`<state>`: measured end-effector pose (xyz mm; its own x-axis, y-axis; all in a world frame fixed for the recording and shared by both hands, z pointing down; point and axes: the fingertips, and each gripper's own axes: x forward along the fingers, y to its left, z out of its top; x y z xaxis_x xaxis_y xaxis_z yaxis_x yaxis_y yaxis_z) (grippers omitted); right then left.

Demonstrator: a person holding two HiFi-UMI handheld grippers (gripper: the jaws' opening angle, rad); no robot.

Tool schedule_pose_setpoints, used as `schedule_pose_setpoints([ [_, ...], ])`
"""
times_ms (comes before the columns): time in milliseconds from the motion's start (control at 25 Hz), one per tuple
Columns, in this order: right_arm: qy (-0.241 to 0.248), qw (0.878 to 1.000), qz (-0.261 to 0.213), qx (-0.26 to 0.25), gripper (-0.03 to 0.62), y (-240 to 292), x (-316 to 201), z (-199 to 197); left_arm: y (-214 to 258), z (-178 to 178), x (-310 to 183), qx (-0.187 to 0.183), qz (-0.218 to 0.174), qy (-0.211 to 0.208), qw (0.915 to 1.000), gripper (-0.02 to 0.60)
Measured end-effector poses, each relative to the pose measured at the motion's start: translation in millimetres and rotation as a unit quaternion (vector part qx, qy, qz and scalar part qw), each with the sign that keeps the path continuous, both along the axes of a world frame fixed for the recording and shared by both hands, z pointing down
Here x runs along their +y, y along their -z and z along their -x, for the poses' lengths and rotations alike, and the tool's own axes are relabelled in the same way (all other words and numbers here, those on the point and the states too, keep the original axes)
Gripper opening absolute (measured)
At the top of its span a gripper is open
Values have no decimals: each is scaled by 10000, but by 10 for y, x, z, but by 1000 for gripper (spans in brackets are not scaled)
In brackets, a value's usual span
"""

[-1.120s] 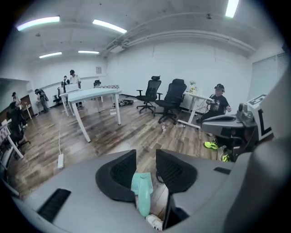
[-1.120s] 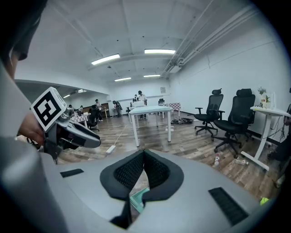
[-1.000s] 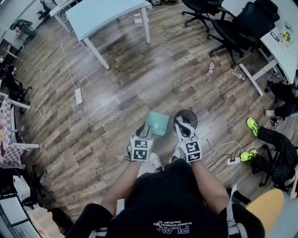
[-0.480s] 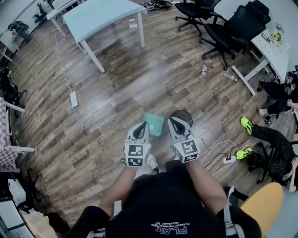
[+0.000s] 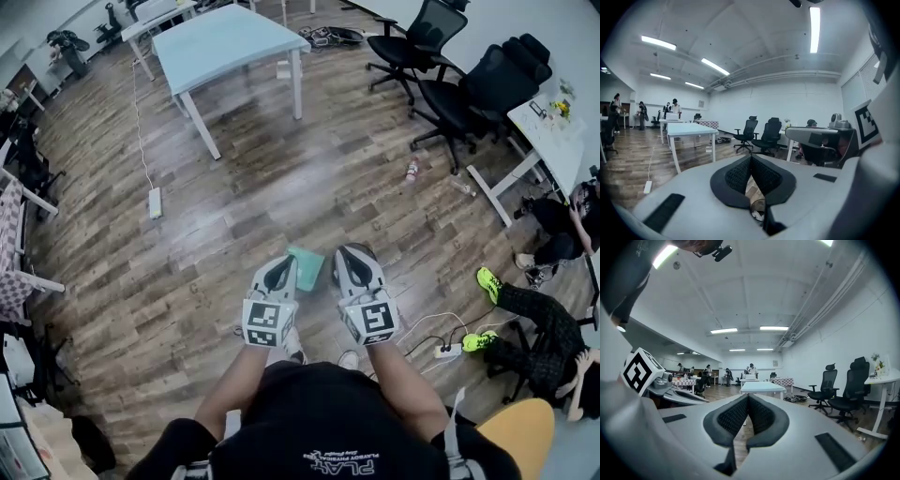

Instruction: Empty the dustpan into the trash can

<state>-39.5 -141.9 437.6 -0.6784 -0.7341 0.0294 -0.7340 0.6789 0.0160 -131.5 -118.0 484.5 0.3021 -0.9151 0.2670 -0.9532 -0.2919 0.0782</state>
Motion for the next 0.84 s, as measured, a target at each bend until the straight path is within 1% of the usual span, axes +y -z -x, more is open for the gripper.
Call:
schedule_pose_setpoints([
  [120,108,9997,-205,40,25,111,103,-215,104,-182,78,-12,-103,159,9998,23],
  [200,98,9991,-395,132,25,170,182,-368,139,-313,147,-30,-139,230,9996,23],
  [320,121,9977,-607,259,25,252,305,-558,210,-514,237,-123,-215,250,9994,23],
  [440,248,9964,-779,227,25,290,407,-693,293,-671,323,-205,-321,282,9989,23],
  [560,323,9961,-813,131,25,345,497,-777,364,-753,428,-306,-427,370,9979,23],
  [840,369,9957,-835,187,25,500,594,-1095,474,-1033,599,-266,-562,465,9970,23],
])
